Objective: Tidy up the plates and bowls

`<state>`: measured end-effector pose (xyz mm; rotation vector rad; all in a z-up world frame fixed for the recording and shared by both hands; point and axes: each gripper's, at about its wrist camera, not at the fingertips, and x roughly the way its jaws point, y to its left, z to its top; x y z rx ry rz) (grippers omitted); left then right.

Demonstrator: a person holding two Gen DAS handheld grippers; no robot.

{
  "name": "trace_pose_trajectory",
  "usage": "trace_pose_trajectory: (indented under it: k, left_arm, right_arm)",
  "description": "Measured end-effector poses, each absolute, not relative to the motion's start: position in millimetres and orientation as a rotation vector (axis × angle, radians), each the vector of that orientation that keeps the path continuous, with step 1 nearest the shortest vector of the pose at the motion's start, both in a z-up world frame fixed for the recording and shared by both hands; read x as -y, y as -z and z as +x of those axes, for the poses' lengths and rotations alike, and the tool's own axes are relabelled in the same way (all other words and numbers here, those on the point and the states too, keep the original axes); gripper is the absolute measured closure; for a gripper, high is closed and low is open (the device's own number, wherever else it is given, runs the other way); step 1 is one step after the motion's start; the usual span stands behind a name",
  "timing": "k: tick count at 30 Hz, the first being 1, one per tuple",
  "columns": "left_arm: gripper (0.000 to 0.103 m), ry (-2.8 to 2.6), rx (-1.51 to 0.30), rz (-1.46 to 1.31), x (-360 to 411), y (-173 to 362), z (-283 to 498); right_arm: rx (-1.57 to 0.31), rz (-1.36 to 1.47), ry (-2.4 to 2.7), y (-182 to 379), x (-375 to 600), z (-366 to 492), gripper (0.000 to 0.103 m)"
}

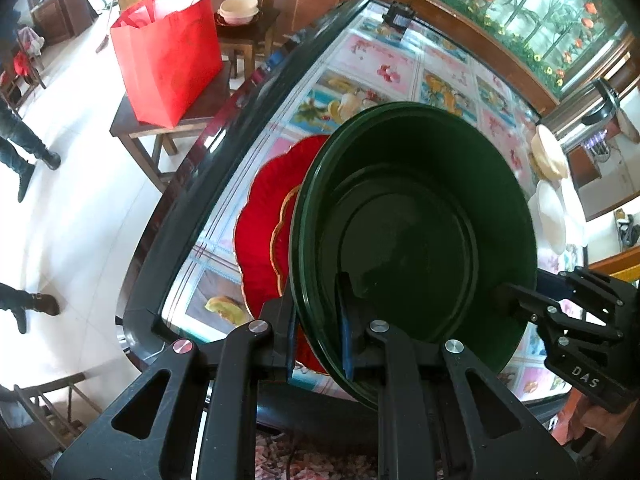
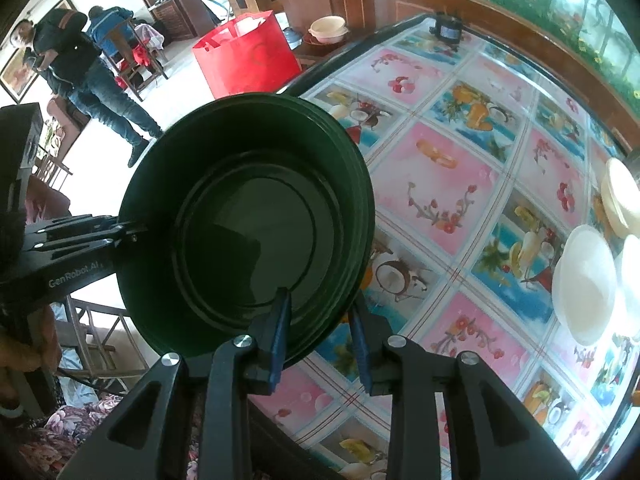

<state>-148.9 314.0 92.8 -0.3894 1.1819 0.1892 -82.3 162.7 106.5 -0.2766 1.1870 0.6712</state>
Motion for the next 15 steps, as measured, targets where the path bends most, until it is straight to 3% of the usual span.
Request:
trace_pose_trajectory:
  k: [15]
  left_arm:
    - [0.086, -0.204, -1.235, -0.353, -317.9, -65.9, -134.2]
  right_arm:
    - [-1.236, -0.232, -0.648, -86.5, -168.5, -71.7, 0.070]
